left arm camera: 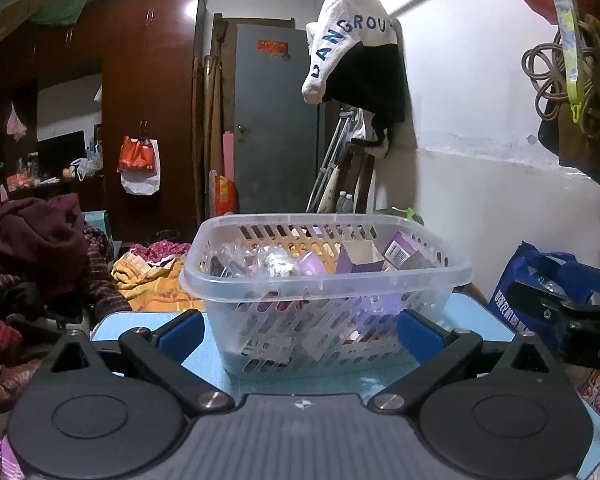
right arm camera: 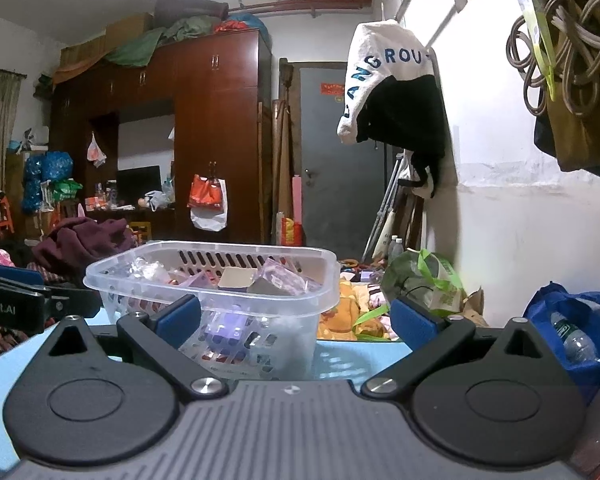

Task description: Organize objects

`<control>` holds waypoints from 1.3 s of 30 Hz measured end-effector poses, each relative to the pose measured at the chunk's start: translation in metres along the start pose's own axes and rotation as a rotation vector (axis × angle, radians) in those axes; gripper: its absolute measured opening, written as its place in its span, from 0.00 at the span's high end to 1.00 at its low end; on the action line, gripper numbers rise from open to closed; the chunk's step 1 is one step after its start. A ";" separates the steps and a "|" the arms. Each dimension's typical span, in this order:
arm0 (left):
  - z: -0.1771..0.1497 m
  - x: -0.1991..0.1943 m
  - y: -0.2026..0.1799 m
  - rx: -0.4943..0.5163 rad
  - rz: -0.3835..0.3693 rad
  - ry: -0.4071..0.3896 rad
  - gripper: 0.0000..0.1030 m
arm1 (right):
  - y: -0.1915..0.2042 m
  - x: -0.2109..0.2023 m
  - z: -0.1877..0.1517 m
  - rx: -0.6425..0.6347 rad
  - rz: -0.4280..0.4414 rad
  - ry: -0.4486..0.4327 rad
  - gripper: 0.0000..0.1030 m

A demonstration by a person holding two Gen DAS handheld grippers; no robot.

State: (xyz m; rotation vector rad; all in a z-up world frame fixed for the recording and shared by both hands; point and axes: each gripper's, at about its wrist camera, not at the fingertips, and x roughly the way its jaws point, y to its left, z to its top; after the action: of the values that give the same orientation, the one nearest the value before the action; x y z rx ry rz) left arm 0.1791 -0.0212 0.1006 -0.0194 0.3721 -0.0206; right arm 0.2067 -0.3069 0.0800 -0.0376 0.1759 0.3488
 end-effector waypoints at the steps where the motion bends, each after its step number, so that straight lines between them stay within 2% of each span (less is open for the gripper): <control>1: -0.001 0.001 0.000 0.001 0.003 0.002 0.00 | 0.000 0.001 -0.001 -0.002 0.000 0.003 0.00; 33: -0.005 -0.001 -0.001 0.003 0.008 0.002 0.00 | -0.007 -0.001 -0.007 0.005 -0.002 0.013 0.00; 36: -0.006 0.000 0.000 0.003 0.011 0.003 0.00 | -0.009 -0.002 -0.007 0.018 -0.026 -0.007 0.00; 39: -0.007 0.001 0.000 -0.002 0.009 0.009 0.00 | -0.014 -0.001 -0.006 0.037 -0.012 0.001 0.00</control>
State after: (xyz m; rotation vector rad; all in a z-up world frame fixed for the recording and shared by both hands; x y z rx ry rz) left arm 0.1777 -0.0210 0.0940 -0.0193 0.3808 -0.0110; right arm 0.2091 -0.3209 0.0739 -0.0022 0.1834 0.3335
